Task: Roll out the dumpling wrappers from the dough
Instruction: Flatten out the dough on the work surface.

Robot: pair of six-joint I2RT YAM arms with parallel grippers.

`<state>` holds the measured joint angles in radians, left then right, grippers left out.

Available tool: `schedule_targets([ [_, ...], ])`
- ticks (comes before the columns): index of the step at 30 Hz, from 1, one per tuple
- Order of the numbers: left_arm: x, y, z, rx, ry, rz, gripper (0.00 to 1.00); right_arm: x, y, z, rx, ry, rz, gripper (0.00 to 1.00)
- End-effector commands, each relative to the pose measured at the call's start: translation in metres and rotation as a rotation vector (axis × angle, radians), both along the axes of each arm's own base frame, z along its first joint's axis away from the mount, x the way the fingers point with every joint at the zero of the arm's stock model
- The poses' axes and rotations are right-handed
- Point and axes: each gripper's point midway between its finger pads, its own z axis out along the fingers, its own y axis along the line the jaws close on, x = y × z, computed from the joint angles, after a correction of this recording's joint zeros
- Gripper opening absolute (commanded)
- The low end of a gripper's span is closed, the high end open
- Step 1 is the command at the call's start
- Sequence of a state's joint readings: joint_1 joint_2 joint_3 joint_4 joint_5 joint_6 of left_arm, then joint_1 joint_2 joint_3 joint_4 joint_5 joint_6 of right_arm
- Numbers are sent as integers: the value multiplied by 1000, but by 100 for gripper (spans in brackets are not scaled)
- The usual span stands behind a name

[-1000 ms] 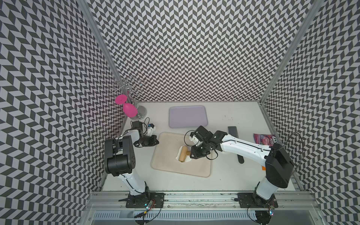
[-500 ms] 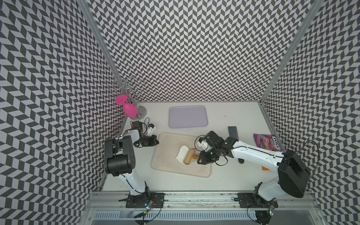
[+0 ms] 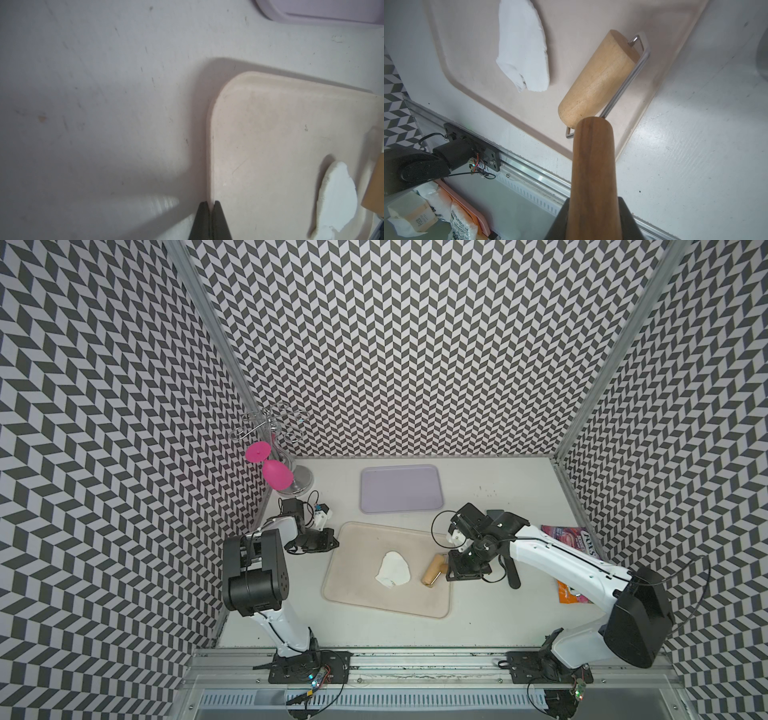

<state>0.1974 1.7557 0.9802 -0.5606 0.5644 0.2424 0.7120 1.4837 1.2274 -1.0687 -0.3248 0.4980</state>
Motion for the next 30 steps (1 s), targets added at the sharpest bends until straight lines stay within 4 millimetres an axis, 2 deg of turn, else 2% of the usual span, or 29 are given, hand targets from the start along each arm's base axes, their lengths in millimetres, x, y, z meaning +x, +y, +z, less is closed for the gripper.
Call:
schedule_targets([
  [1, 3, -5, 16, -51, -44, -15, 0, 20, 21, 44, 85, -102, 29, 0],
  [5, 2, -6, 15, -53, -40, -16, 0, 35, 48, 65, 145, -156, 43, 0],
  [8, 3, -6, 15, -53, -40, -16, 0, 47, 65, 66, 187, -177, 31, 0],
  [12, 2, -6, 15, -53, -40, -18, 0, 51, 95, 57, 211, -178, 50, 0],
  [14, 2, -6, 15, -53, -39, -18, 0, 49, 112, 46, 202, -166, 82, 0],
  [17, 2, -6, 14, -55, -36, -17, 0, 50, 126, 31, 179, -166, 106, 0],
  [21, 2, -5, 15, -53, -40, -16, 0, 50, 121, 5, 126, -142, 93, 0],
  [27, 3, -5, 15, -54, -41, -16, 0, 35, 103, 1, 131, -135, 74, 0],
  [30, 2, -6, 14, -53, -39, -17, 0, 25, 92, -9, 113, -111, 69, 0],
])
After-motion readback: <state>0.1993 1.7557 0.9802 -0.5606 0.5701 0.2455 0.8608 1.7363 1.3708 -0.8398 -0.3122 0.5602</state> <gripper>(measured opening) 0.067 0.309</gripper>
